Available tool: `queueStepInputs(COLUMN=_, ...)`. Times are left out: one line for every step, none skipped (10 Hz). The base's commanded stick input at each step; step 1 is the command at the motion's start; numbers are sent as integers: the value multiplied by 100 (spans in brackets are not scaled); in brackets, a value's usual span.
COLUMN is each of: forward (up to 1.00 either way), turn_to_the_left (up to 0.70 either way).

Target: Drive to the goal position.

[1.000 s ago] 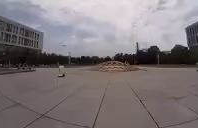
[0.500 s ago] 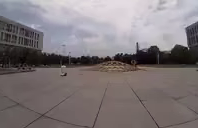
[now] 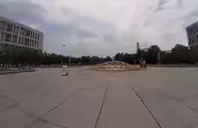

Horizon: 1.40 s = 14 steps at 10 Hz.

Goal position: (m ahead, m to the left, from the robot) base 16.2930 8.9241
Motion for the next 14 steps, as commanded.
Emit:
queueStepInputs(forward=70, turn_to_the_left=0)
queueStepInputs(forward=70, turn_to_the_left=0)
queueStepInputs(forward=70, turn_to_the_left=0)
queueStepInputs(forward=70, turn_to_the_left=0)
queueStepInputs(forward=70, turn_to_the_left=0)
queueStepInputs(forward=70, turn_to_the_left=0)
queueStepInputs(forward=70, turn_to_the_left=0)
queueStepInputs(forward=70, turn_to_the_left=0)
queueStepInputs(forward=70, turn_to_the_left=0)
queueStepInputs(forward=70, turn_to_the_left=0)
queueStepInputs(forward=70, turn_to_the_left=0)
queueStepInputs(forward=70, turn_to_the_left=0)
queueStepInputs(forward=70, turn_to_the_left=0)
queueStepInputs(forward=70, turn_to_the_left=0)
